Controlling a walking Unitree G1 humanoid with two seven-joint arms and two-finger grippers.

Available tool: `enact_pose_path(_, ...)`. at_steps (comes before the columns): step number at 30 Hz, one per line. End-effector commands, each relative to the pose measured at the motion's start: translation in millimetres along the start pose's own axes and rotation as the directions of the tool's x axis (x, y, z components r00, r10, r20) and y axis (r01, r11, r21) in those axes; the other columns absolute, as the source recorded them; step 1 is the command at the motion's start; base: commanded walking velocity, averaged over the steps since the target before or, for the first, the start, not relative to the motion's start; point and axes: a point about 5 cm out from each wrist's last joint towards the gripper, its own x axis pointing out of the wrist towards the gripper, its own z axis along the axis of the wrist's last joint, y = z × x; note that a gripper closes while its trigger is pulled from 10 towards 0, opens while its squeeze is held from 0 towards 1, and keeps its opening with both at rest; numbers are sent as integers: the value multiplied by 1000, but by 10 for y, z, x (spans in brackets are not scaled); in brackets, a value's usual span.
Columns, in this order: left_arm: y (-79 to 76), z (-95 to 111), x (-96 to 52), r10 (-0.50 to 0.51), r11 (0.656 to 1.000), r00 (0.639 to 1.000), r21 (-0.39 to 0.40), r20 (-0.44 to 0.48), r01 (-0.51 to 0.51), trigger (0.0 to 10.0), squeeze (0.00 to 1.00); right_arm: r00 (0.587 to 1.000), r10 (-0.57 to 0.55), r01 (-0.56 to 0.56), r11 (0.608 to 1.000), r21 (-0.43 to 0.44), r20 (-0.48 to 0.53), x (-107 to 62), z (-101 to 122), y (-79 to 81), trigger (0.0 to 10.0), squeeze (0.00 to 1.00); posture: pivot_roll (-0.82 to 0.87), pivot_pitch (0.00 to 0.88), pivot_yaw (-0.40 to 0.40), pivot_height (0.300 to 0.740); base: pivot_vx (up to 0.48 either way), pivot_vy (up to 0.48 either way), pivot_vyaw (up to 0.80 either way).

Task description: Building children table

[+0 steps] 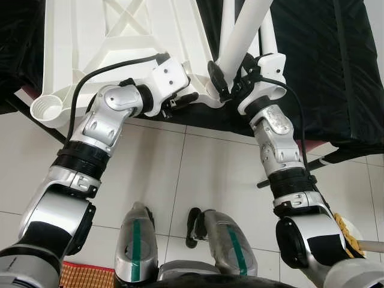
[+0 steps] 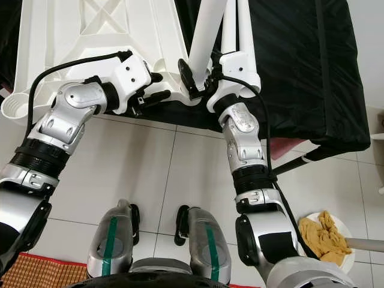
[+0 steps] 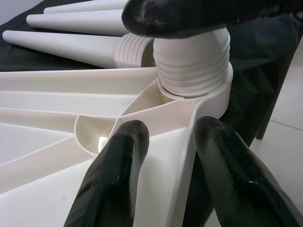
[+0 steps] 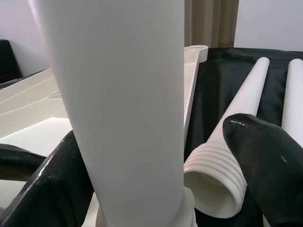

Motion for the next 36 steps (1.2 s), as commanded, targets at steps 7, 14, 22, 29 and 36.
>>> enact_pose_path(7,-134,-94,66,-97,995,991,8,-90,98,10000,0,997,72,-72,997,-18,-4,-31,91,-76,10000,0,28,102,-66,740,0,0,0)
enact_pose_path(14,-87,-213,113,-70,998,981,-20,-183,68,10000,0,995,103,-103,994,-23,-8,-58,107,-77,10000,0,24,103,-63,740,0,0,0)
enact_pose_path(22,-7,-284,115,-25,999,971,-52,-238,13,2706,0,992,122,-122,992,-23,-18,-79,105,-72,10000,0,20,94,-61,740,0,0,0)
enact_pose_path(29,22,-229,117,-23,998,979,-62,-203,11,0,0,985,167,-168,986,-17,-43,-130,59,-39,10000,0,22,86,-59,740,0,0,0)
enact_pose_path(36,1,-225,112,-51,998,978,-45,-203,43,10000,0,980,186,-188,982,-33,-64,-163,42,-77,10000,0,22,85,-56,740,0,0,0)
